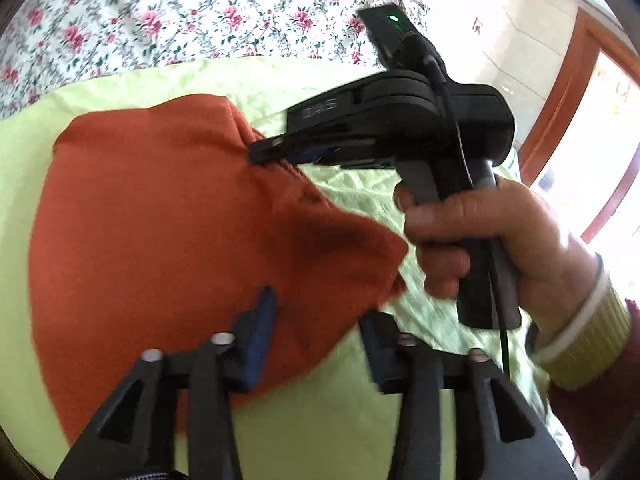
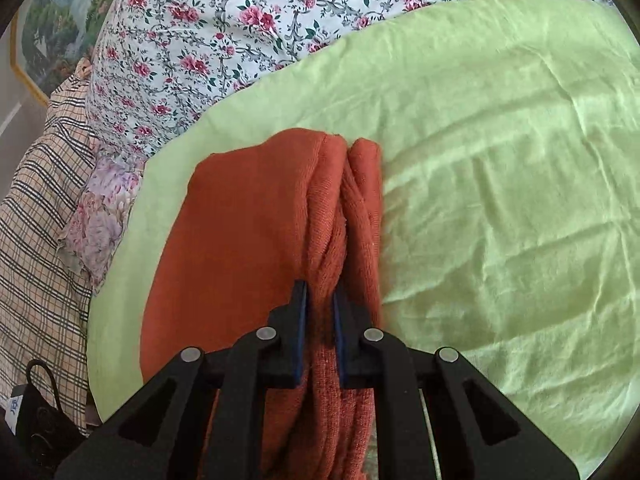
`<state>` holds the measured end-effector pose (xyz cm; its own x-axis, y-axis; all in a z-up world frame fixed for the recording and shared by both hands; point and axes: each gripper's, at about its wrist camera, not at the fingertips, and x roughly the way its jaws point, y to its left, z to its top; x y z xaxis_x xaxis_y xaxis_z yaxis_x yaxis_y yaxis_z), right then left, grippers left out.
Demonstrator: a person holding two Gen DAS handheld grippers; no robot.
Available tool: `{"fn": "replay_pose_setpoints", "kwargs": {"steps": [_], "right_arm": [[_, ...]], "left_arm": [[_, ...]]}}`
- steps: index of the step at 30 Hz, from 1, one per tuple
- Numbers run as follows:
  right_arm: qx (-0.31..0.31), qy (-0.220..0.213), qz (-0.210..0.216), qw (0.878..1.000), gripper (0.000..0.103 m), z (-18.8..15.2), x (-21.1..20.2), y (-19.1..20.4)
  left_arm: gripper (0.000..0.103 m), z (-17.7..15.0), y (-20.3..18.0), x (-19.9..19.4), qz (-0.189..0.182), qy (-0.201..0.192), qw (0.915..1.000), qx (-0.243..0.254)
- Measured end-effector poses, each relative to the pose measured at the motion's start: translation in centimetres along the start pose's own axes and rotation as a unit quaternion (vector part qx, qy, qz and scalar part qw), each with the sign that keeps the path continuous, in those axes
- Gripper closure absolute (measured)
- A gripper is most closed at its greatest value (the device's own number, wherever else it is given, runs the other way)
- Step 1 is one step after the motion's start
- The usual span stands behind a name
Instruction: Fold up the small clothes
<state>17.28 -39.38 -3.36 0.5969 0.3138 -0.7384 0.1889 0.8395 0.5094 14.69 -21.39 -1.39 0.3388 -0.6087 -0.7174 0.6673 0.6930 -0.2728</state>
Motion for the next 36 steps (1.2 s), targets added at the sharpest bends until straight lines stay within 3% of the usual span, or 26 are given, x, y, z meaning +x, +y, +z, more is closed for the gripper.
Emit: {"fn": "replay_pose_setpoints", "kwargs": {"steps": [2,4,5,7,12,17,19,22,24,25,26,30,36], "right_arm": [[0.003,-0.007,-0.014,1.000,0.087,-0.1,-0.8,0.1],[0.006,-0.014,-0.028,0.999,0.063,-0.3,-2.1,0.1],[0.011,-0.016,-0.026,0.999,0.031,-0.6,-2.6,0.1],[0.016,-0.024,-0.016,0.999,0.011,-1.2,-3.5,0.2],[0.007,-0.004,0.006,1.000,0.011,-2.5,-3.4,0.8],[0.013,0.022,0.017,1.000,0.012,-2.2,-1.2,0.6],[0.015,0.032,0.021,0.999,0.018,-1.9,-0.3,0.4],[0.021,0.047,0.021,0.998,0.039,-1.6,0.9,0.0],[0.035,0.051,0.028,0.998,0.063,-1.6,1.4,-0.4],[0.044,0.052,0.035,0.997,0.068,-1.6,1.6,-0.7],[0.051,0.053,0.040,0.996,0.074,-1.7,1.7,-0.7],[0.043,0.033,0.051,0.997,0.079,-2.3,0.7,1.0],[0.018,0.029,0.109,0.994,0.079,-4.5,-0.4,7.1]], "left_arm": [[0.042,-0.7,1.0,-2.0,0.002,-0.005,0.9999,-0.013],[0.032,-1.2,2.4,-3.7,0.013,-0.011,0.9993,-0.032],[0.030,-1.4,3.7,-4.8,0.021,-0.017,0.9985,-0.047],[0.023,-1.4,6.0,-6.2,0.033,-0.023,0.9966,-0.073],[0.020,-0.7,12.3,-6.6,0.056,-0.023,0.9881,-0.142],[0.020,0.8,19.2,-2.7,0.000,0.012,0.9738,-0.227],[0.020,1.2,20.6,-0.8,-0.018,0.027,0.9688,-0.246],[0.022,2.2,20.6,0.4,-0.028,0.016,0.9724,-0.231],[0.057,2.7,20.5,1.7,-0.042,0.028,0.9746,-0.218],[0.061,2.8,20.3,2.2,-0.038,0.035,0.9748,-0.217],[0.072,2.8,20.1,2.1,-0.038,0.032,0.9762,-0.211],[0.078,2.4,19.0,-1.4,-0.032,0.011,0.9802,-0.195],[0.079,-1.7,19.2,-10.9,0.006,-0.023,0.9808,-0.193]]}}
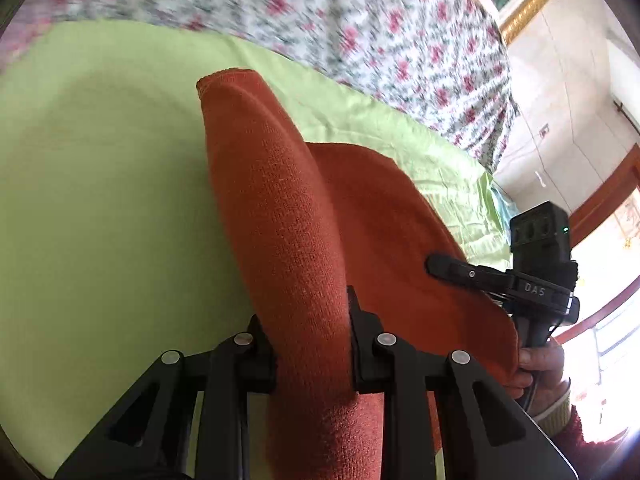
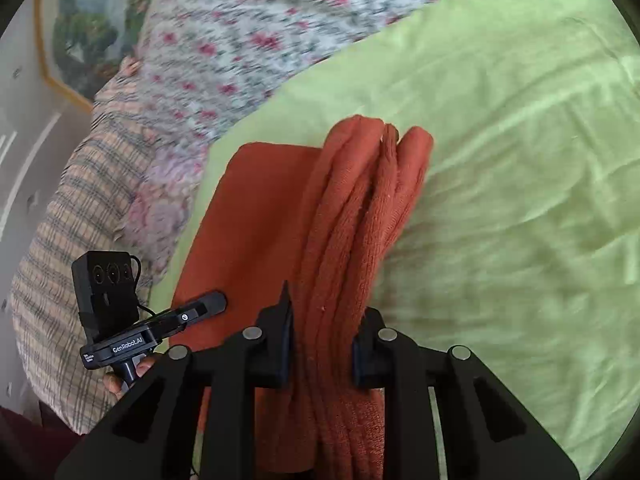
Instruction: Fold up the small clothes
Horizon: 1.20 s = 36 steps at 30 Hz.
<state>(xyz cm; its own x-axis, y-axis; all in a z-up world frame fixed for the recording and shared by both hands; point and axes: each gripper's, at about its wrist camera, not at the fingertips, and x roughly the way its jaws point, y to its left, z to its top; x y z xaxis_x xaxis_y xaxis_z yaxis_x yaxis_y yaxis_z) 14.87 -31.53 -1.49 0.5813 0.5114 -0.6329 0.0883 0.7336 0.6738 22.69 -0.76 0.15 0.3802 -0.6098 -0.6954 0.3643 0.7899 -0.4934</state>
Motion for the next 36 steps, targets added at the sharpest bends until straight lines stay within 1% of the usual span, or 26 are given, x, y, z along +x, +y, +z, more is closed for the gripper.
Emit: {"fn": "replay_pose_setpoints", "kwargs": {"steps": [3,4,5,7,8,9,10,11,12,13,14,15,16,17,18,21,22,23,24,25,26,29,31,32,33,36], "right_arm": [[-0.007,0.018,0.039,0.999,0.079,-2.1,2.4,3.0],[-0.009,0.032,0.056,0.998,0.079,-3.5,4.0,4.2],[-0.009,0.032,0.056,0.998,0.079,-3.5,4.0,4.2],[-0.005,0.049,0.066,0.997,0.079,-4.9,6.0,4.8],[-0.003,0.058,0.061,0.996,0.079,-5.5,6.7,4.8],[-0.005,0.064,0.049,0.997,0.080,-6.1,7.5,4.8],[-0.008,0.070,0.026,0.997,0.079,-6.7,8.3,4.6],[-0.003,0.071,0.022,0.997,0.079,-7.0,8.5,4.2],[0.008,0.070,0.027,0.997,0.078,-7.2,8.6,3.8],[0.016,0.068,0.031,0.997,0.077,-7.2,8.5,3.6],[0.013,0.069,0.026,0.997,0.074,-7.2,8.3,3.6],[-0.002,0.074,0.004,0.997,0.069,-7.0,8.1,4.4],[-0.002,0.074,0.004,0.997,0.067,-7.0,8.1,4.4],[-0.010,0.073,-0.015,0.997,0.063,-6.7,7.6,4.9],[-0.010,0.073,-0.015,0.997,0.059,-6.7,7.6,4.9],[-0.024,0.043,-0.043,0.998,0.057,-5.8,5.8,5.4],[-0.025,0.029,-0.045,0.998,0.057,-5.5,5.1,5.6],[-0.023,0.020,-0.043,0.999,0.057,-5.2,4.6,5.5],[-0.019,0.012,-0.040,0.999,0.057,-5.0,4.2,5.3],[-0.016,0.009,-0.039,0.999,0.057,-4.9,4.2,5.4],[-0.014,0.006,-0.039,0.999,0.057,-4.7,4.1,5.4],[-0.015,0.007,-0.035,0.999,0.057,-4.6,4.1,5.8],[-0.022,0.008,-0.035,0.999,0.057,-4.5,4.0,6.2],[-0.026,0.008,-0.033,0.999,0.057,-4.5,4.0,6.5],[-0.029,0.008,-0.031,0.999,0.057,-4.5,3.9,6.8],[-0.046,0.009,-0.030,0.998,0.057,-4.6,4.2,7.8]], "left_arm": [[0.079,-1.9,2.2,-4.0,0.013,-0.009,0.9998,-0.011],[0.079,-2.5,2.9,-4.9,0.019,-0.011,0.9997,-0.013],[0.078,-3.4,3.7,-5.6,0.026,-0.010,0.9995,-0.016],[0.078,-4.9,5.5,-5.6,0.042,0.006,0.9988,-0.026],[0.076,-5.7,6.5,-5.0,0.047,0.019,0.9981,-0.036],[0.072,-6.2,7.2,-4.6,0.042,0.021,0.9980,-0.042],[0.070,-6.5,7.6,-4.5,0.040,0.018,0.9980,-0.046],[0.067,-6.6,8.0,-4.5,0.033,0.014,0.9980,-0.052],[0.062,-6.4,8.2,-4.4,0.026,0.013,0.9979,-0.057],[0.061,-6.1,8.5,-4.4,0.021,0.012,0.9977,-0.063],[0.054,-5.7,8.9,-4.3,0.020,0.011,0.9973,-0.069],[0.052,-5.0,9.2,-4.0,0.020,0.009,0.9970,-0.074],[0.052,-4.4,9.6,-3.9,0.020,0.007,0.9968,-0.078],[0.049,-3.7,10.3,-3.9,0.017,0.005,0.9963,-0.083],[0.047,-3.1,11.0,-3.9,0.018,0.001,0.9958,-0.089],[0.046,-0.4,13.1,-3.2,0.026,-0.016,0.9930,-0.114],[0.047,0.6,13.8,-2.9,0.028,-0.021,0.9920,-0.121],[0.053,1.7,14.5,-2.5,0.034,-0.027,0.9911,-0.126],[0.063,3.0,15.1,-1.9,0.039,-0.031,0.9907,-0.127],[0.068,4.2,15.6,-1.4,0.045,-0.032,0.9903,-0.128],[0.071,5.5,16.1,-0.8,0.053,-0.032,0.9898,-0.129],[0.072,8.4,16.6,-0.4,0.082,-0.040,0.9881,-0.125],[0.071,8.8,16.3,-1.3,0.083,-0.048,0.9877,-0.123],[0.066,8.6,15.7,-2.1,0.083,-0.056,0.9879,-0.119],[0.061,8.1,14.9,-2.9,0.090,-0.062,0.9877,-0.111],[0.058,4.7,12.7,-5.3,0.105,-0.065,0.9886,-0.086]]}}
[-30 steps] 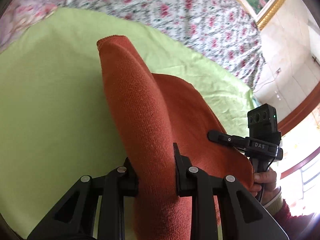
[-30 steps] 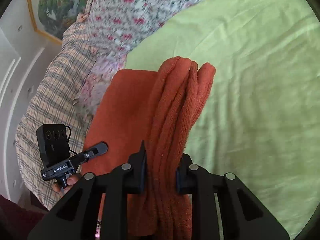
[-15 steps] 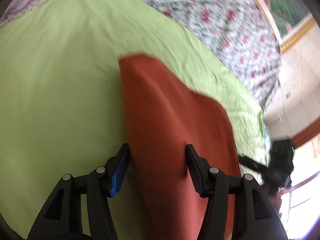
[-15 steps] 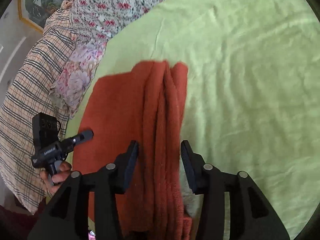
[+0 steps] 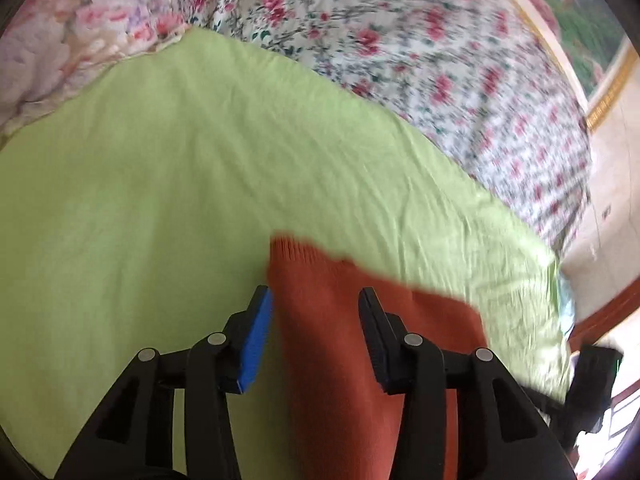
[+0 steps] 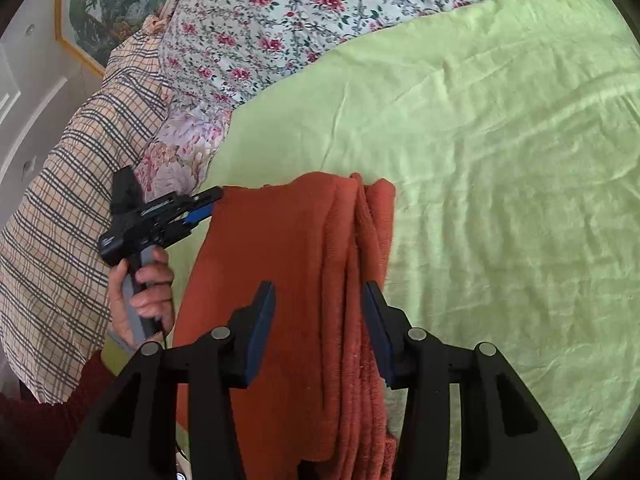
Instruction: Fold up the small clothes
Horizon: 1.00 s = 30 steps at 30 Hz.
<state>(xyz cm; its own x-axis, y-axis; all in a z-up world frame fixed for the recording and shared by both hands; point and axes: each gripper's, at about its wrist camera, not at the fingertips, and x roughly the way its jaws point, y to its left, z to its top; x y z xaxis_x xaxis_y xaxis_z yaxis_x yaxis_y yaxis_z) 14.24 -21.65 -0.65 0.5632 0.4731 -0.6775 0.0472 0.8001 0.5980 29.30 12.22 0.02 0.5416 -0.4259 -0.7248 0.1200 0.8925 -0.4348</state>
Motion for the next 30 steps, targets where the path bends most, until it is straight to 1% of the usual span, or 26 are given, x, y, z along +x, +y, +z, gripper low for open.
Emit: {"fn": "replay_pose_setpoints", "kwargs": {"steps": [3,4,5,7,8,9,10,11,13,15,16,17,18,20,22,24,30], "right_arm": [[-0.011,0.006,-0.008,1.000,0.057,0.1,1.0,0.5],[-0.014,0.014,-0.012,1.000,0.057,0.0,1.9,0.6],[-0.014,0.014,-0.012,1.000,0.058,0.0,1.9,0.6],[-0.018,0.027,-0.020,0.999,0.060,-0.2,3.0,0.6],[-0.020,0.036,-0.031,0.999,0.075,-0.3,3.7,0.4],[-0.018,0.041,-0.041,0.998,0.087,-0.4,4.0,0.2],[-0.014,0.044,-0.044,0.998,0.088,-0.3,4.1,0.0],[-0.012,0.036,-0.036,0.999,0.090,-0.1,3.4,0.3],[-0.029,-0.001,-0.020,0.999,0.091,0.6,0.8,1.9],[-0.053,-0.032,-0.022,0.998,0.091,1.0,-1.6,3.5],[-0.060,-0.037,-0.034,0.997,0.091,1.1,-2.1,3.5],[-0.059,-0.018,-0.062,0.996,0.091,0.9,-1.3,2.4],[-0.059,-0.018,-0.062,0.996,0.092,0.9,-1.3,2.4],[-0.029,0.014,-0.071,0.997,0.092,0.4,0.7,-0.1],[-0.016,0.029,-0.068,0.997,0.092,-0.4,2.0,-1.4],[-0.005,0.028,-0.063,0.998,0.091,-0.8,2.4,-1.9],[-0.002,0.021,-0.058,0.998,0.091,-1.0,2.7,-2.2]], "left_arm": [[0.054,-4.4,-1.1,-2.5,-0.005,0.012,0.9998,0.018],[0.053,-5.7,-1.3,-3.1,-0.002,0.016,0.9996,0.022],[0.053,-7.2,-1.6,-3.7,0.000,0.021,0.9994,0.027],[0.053,-9.1,-2.2,-4.0,0.004,0.033,0.9988,0.034],[0.053,-9.9,-2.3,-4.1,0.008,0.039,0.9984,0.039],[0.053,-10.7,-2.7,-4.2,0.016,0.043,0.9978,0.047],[0.053,-11.2,-2.9,-4.4,0.023,0.044,0.9973,0.053],[0.053,-11.6,-3.3,-4.5,0.029,0.045,0.9970,0.056],[0.053,-12.2,-3.7,-4.5,0.028,0.053,0.9966,0.057],[0.051,-12.8,-3.9,-4.2,0.023,0.058,0.9965,0.056],[0.051,-13.0,-4.1,-3.8,0.023,0.063,0.9962,0.056],[0.051,-13.2,-4.2,-3.2,0.028,0.070,0.9955,0.056],[0.051,-13.2,-4.3,-2.9,0.034,0.074,0.9951,0.055],[0.051,-13.4,-4.2,-2.3,0.040,0.078,0.9949,0.050],[0.049,-13.6,-3.7,-2.0,0.038,0.081,0.9953,0.038],[0.045,-13.7,-3.3,-1.8,0.035,0.081,0.9957,0.028],[0.043,-13.6,-3.3,-1.5,0.035,0.079,0.9959,0.024]]}}
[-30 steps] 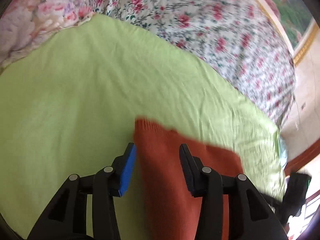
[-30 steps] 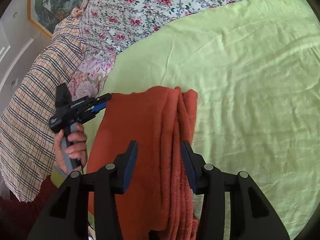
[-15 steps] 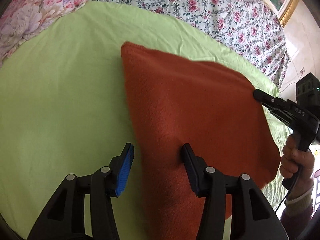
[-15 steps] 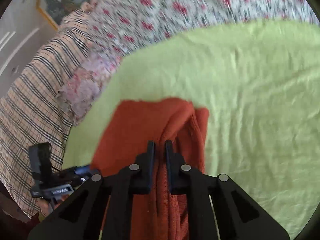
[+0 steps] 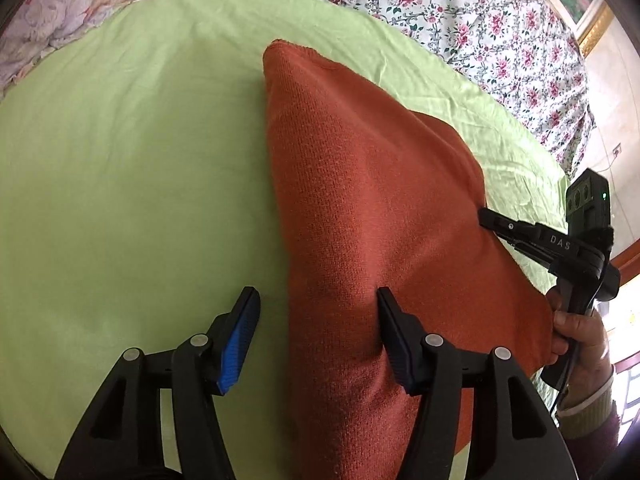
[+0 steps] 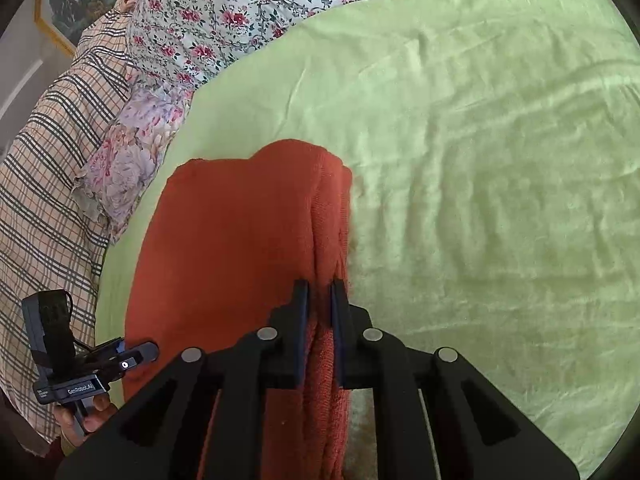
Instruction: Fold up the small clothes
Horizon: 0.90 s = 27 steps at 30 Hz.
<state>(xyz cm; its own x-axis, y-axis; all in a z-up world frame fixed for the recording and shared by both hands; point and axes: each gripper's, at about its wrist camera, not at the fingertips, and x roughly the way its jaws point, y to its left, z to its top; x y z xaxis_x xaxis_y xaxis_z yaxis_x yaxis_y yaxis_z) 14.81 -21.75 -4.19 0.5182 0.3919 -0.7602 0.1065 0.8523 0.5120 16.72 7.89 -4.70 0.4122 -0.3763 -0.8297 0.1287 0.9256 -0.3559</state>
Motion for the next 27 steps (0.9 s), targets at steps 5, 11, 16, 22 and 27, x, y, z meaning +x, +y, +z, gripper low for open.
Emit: {"fn": "replay_pose_setpoints", "kwargs": {"steps": [5,11,16,22,27], "right_arm": [[0.014,-0.001,0.003,1.000,0.085,-0.2,-0.2,-0.2],[0.010,-0.045,-0.009,0.999,0.083,0.1,-3.6,1.4],[-0.032,-0.039,0.013,0.999,0.083,1.8,-2.9,4.0],[-0.039,0.005,-0.006,0.999,0.091,4.2,2.7,2.9],[-0.017,0.004,0.000,1.000,0.103,4.3,4.1,1.2]], "left_arm": [[0.044,1.6,-0.1,-1.2,0.003,-0.017,0.9998,-0.008],[0.056,4.7,-1.4,-4.1,-0.033,-0.083,0.9958,0.020],[0.059,7.1,-3.8,-1.8,-0.052,-0.079,0.9933,0.067],[0.080,8.2,-1.1,3.9,-0.006,-0.027,0.9978,0.061],[0.081,8.4,-1.6,3.4,0.008,-0.025,0.9971,0.072]]}}
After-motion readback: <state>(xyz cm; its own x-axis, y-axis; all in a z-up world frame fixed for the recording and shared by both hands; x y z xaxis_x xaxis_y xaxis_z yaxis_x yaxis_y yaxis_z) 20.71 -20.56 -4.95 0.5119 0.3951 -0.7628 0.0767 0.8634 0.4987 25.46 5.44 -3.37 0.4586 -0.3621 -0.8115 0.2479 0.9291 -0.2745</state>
